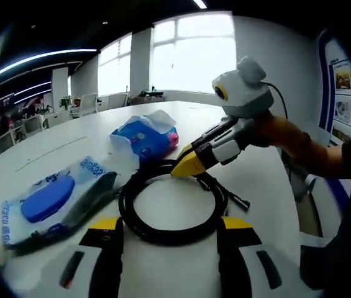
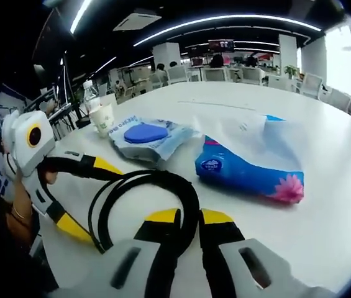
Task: Arrange the tabletop items into an orderly group along one side of the table until the central work area is clear of visible clutter.
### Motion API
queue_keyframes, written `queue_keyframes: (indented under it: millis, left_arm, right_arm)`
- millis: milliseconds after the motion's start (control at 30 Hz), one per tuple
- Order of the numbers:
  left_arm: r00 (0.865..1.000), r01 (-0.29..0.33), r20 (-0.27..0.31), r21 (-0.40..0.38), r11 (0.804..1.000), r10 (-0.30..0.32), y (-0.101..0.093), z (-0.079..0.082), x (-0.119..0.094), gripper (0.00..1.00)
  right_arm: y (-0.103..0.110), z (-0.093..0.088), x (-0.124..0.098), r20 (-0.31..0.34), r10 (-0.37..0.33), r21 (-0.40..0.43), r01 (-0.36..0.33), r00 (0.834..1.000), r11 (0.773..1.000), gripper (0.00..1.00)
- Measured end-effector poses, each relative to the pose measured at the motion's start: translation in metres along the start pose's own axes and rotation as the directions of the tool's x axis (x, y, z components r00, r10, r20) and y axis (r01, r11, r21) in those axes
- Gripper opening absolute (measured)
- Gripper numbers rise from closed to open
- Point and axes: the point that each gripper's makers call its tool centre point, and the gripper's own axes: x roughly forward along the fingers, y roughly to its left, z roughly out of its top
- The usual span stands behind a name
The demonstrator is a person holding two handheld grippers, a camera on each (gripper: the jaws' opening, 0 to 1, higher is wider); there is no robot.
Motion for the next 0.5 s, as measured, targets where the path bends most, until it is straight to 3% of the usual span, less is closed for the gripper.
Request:
queue_keyframes:
  millis: [233,500]
  left_arm:
    - [1.000,0.008,0.025,0.022,1.000,-0.009,-0.0008,-0.0003,-0.0003,0.63]
    - [0.999,0.017,0.037,0.021,1.000,-0.017,-0.0002,-0.0024,0.0000,0.64]
  right_arm:
    - [0.0004,0.0027,-0.0011,0.030,-0.030,-0.097,0.033,0.999,0.995,0.11]
    - [0.0004,0.0015,0.0000,0.050,-0.043,-0.129,0.049,0.998,0.990,0.12]
